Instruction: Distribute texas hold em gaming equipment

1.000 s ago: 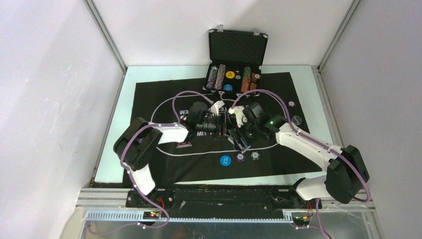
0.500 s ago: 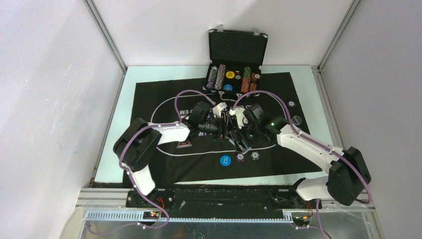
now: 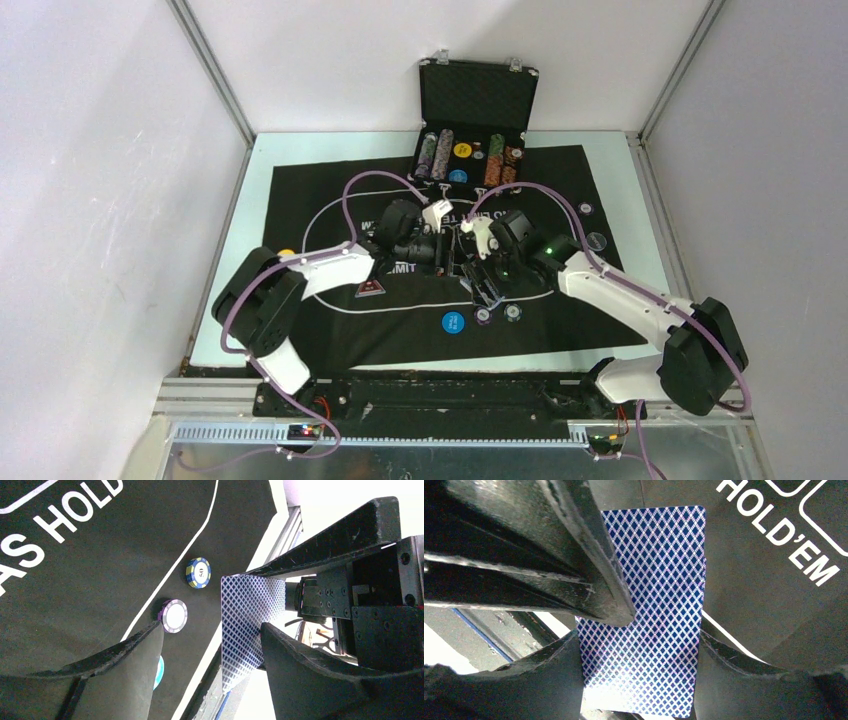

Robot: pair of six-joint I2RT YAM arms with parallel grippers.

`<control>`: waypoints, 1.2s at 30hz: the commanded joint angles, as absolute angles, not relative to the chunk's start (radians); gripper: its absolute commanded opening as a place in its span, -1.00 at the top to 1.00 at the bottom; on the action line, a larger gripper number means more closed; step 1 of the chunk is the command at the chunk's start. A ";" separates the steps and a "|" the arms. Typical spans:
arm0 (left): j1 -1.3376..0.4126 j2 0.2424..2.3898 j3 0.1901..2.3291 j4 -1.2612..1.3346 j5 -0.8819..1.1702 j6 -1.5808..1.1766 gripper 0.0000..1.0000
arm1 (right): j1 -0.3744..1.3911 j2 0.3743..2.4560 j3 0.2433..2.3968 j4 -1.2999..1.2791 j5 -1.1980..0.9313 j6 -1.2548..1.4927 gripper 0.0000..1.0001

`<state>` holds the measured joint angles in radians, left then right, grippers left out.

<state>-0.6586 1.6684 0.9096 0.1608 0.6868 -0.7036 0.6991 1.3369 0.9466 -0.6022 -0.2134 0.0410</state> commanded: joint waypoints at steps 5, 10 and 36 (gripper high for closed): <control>-0.655 1.571 0.925 0.122 0.657 -0.640 -0.41 | 0.702 1.296 0.971 -0.554 -0.212 0.037 1.00; -0.654 1.564 0.949 0.094 0.643 -0.625 0.05 | 0.702 1.296 0.971 -0.555 -0.213 0.037 1.00; -0.627 1.394 0.978 -0.115 0.478 -0.445 0.97 | 0.696 1.284 0.968 -0.560 -0.197 0.047 1.00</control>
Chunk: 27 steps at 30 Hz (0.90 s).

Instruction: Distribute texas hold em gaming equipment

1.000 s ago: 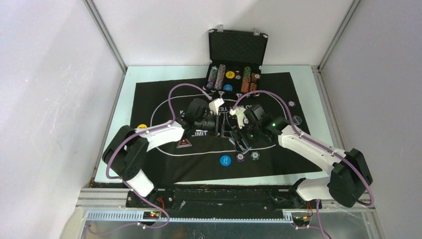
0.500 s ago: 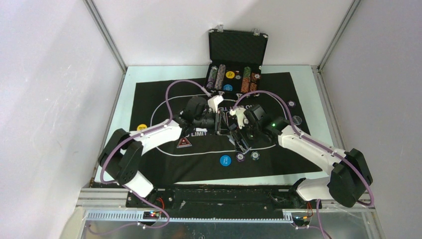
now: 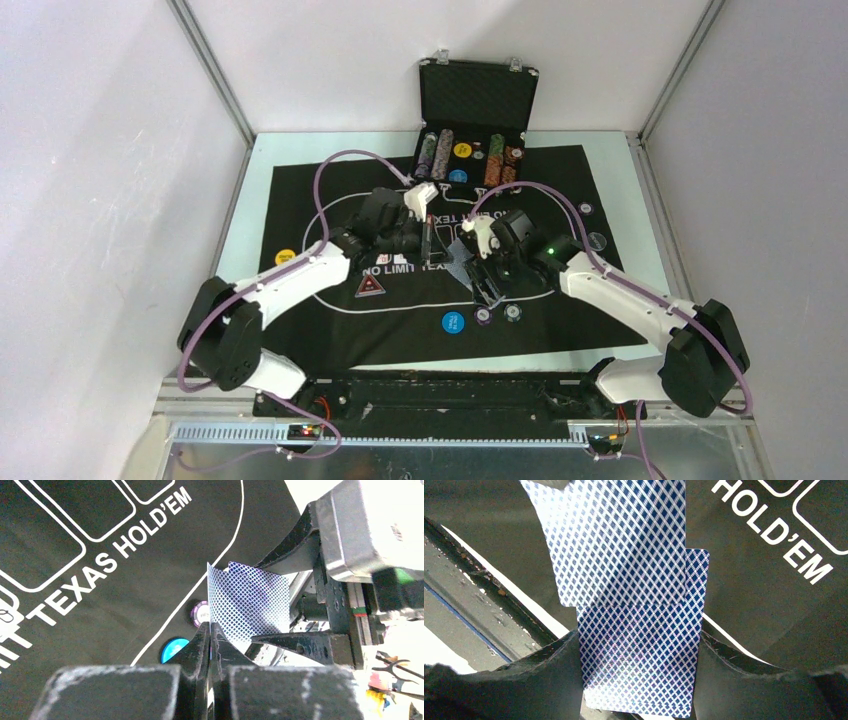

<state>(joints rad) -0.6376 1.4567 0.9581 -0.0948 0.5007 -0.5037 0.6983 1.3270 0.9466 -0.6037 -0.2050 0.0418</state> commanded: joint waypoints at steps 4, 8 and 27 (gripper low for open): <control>-0.604 1.346 0.957 -0.099 0.497 -0.439 1.00 | 0.686 1.278 0.964 -0.560 -0.189 0.053 1.00; -0.564 1.297 0.941 -0.061 0.552 -0.389 1.00 | 0.672 1.276 0.961 -0.560 -0.188 0.063 1.00; -0.528 1.250 1.145 -0.222 0.561 0.730 1.00 | 0.564 1.263 0.960 -0.565 -0.170 0.112 1.00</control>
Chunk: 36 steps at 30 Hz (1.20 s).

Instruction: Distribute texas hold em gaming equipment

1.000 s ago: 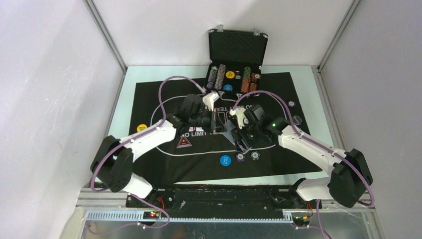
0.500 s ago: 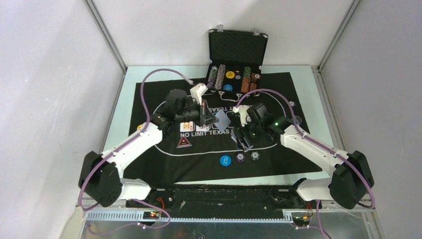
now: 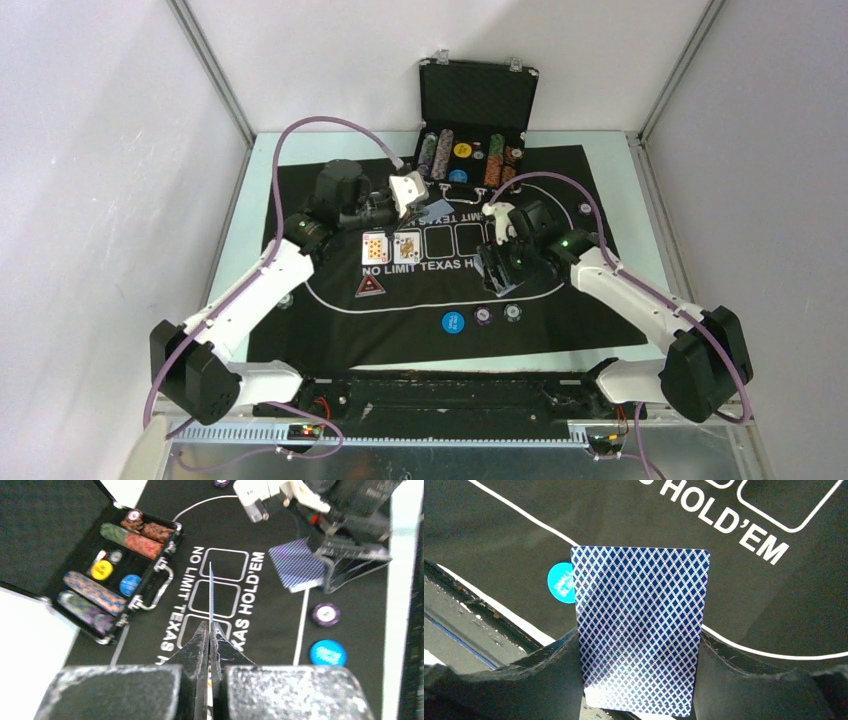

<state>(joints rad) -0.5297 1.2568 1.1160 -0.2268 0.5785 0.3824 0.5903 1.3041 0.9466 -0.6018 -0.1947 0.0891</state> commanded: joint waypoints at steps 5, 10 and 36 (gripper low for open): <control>-0.563 1.301 1.147 -0.143 0.408 0.869 1.00 | 0.478 1.253 0.960 -0.564 -0.144 0.142 1.00; -0.571 1.360 1.042 0.029 0.356 0.985 1.00 | 0.427 1.253 0.962 -0.581 -0.107 0.170 1.00; -0.607 1.786 1.022 0.102 0.300 1.166 1.00 | 0.356 1.333 0.991 -0.661 -0.067 0.197 1.00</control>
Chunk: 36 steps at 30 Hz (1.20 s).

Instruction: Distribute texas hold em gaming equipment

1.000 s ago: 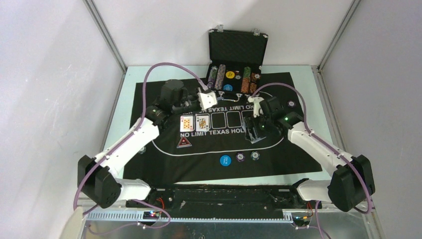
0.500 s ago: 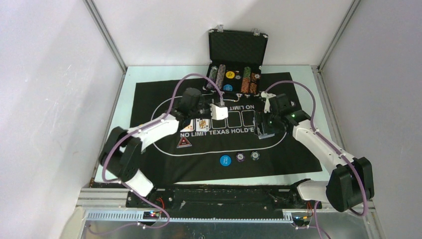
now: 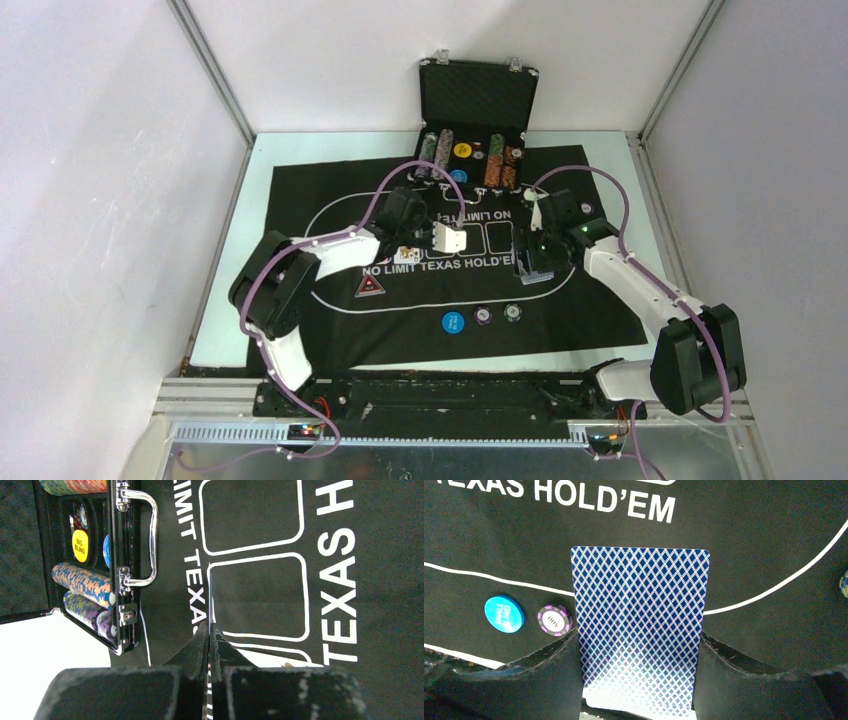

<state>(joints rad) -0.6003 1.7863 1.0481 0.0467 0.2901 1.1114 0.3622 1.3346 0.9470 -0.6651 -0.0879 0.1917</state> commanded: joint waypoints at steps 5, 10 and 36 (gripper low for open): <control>-0.615 1.788 0.955 0.147 0.315 1.221 0.95 | 0.355 1.327 0.991 -0.670 -0.064 0.197 1.00; -0.620 1.789 0.926 0.166 0.332 1.237 0.82 | 0.356 1.329 0.997 -0.679 -0.061 0.197 1.00; -0.650 1.792 0.905 0.167 0.291 1.265 -0.09 | 0.355 1.315 1.016 -0.741 -0.013 0.193 1.00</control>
